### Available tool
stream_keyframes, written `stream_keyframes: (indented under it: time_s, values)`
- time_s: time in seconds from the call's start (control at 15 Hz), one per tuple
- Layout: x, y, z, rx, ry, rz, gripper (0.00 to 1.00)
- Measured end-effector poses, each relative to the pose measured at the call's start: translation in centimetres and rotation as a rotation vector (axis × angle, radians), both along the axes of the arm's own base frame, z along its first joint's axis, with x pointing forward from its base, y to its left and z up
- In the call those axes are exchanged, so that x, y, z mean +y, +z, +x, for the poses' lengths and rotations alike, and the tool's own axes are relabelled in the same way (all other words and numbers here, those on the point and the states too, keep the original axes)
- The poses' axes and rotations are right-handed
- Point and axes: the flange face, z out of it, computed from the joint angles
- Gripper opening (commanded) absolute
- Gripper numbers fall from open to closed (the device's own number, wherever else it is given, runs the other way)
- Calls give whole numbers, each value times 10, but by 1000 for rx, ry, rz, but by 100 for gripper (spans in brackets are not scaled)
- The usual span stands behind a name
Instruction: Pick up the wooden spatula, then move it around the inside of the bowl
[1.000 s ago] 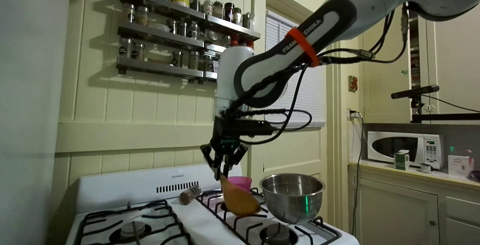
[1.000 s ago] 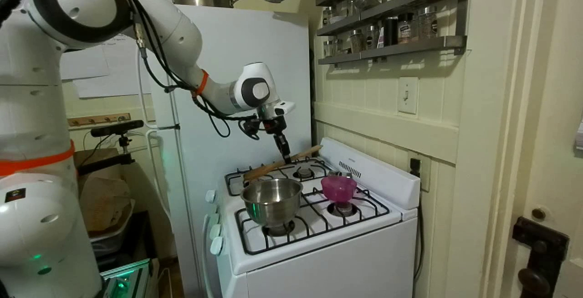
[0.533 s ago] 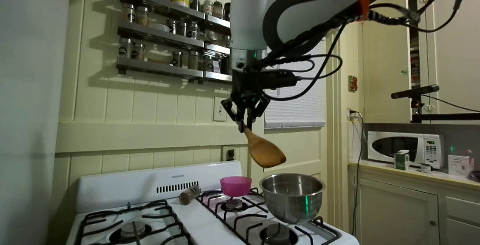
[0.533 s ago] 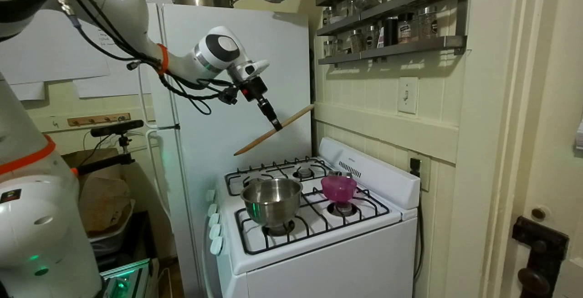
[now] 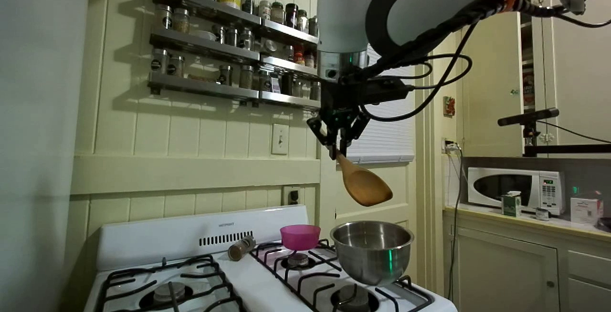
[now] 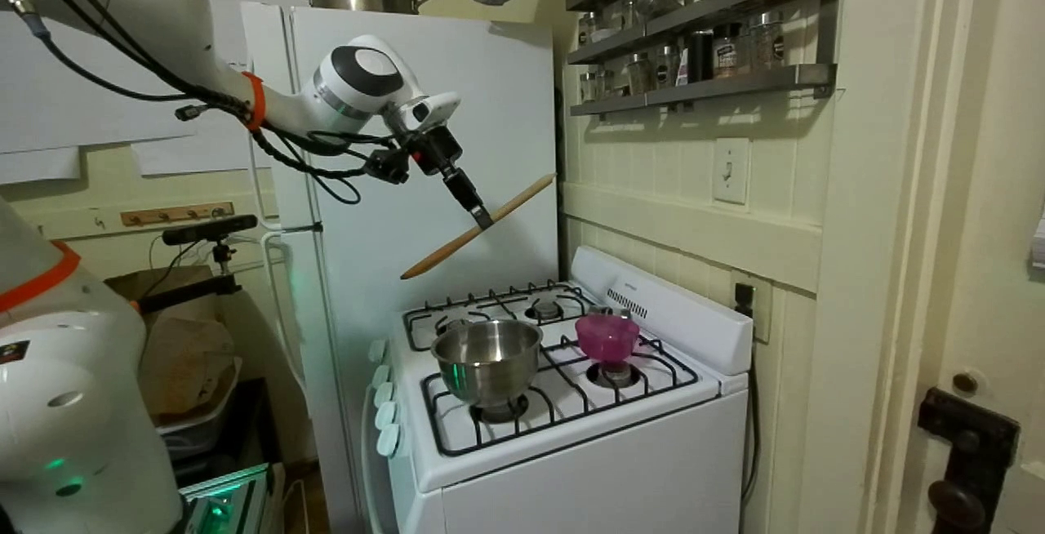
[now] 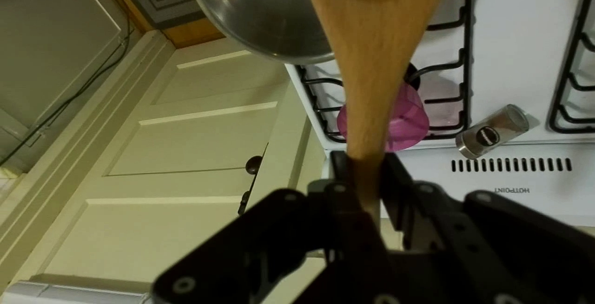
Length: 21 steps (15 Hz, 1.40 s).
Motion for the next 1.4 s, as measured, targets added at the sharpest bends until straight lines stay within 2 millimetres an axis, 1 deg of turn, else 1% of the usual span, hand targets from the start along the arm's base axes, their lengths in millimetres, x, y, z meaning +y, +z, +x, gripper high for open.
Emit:
stream_keyframes:
  time_s: [0.13, 0.4, 0.53, 0.67, 0.93, 1.07, 1.2, 1.27, 1.4]
  values:
    - [-6, -2, 4, -18, 1, -68, 5]
    - [-19, -2, 10, -109, 26, -245, 5]
    - [-22, -7, 9, -156, 11, -287, 5]
    - [-21, -22, 5, -184, -14, -294, 5]
    - [-11, -62, -15, -259, -44, -320, 5]
    - [-13, -74, -22, -295, -63, -343, 5]
    - [-21, -81, -29, -321, -94, -379, 5]
    - [-26, -83, -32, -333, -109, -396, 22]
    - [-29, -84, -36, -349, -108, -383, 22]
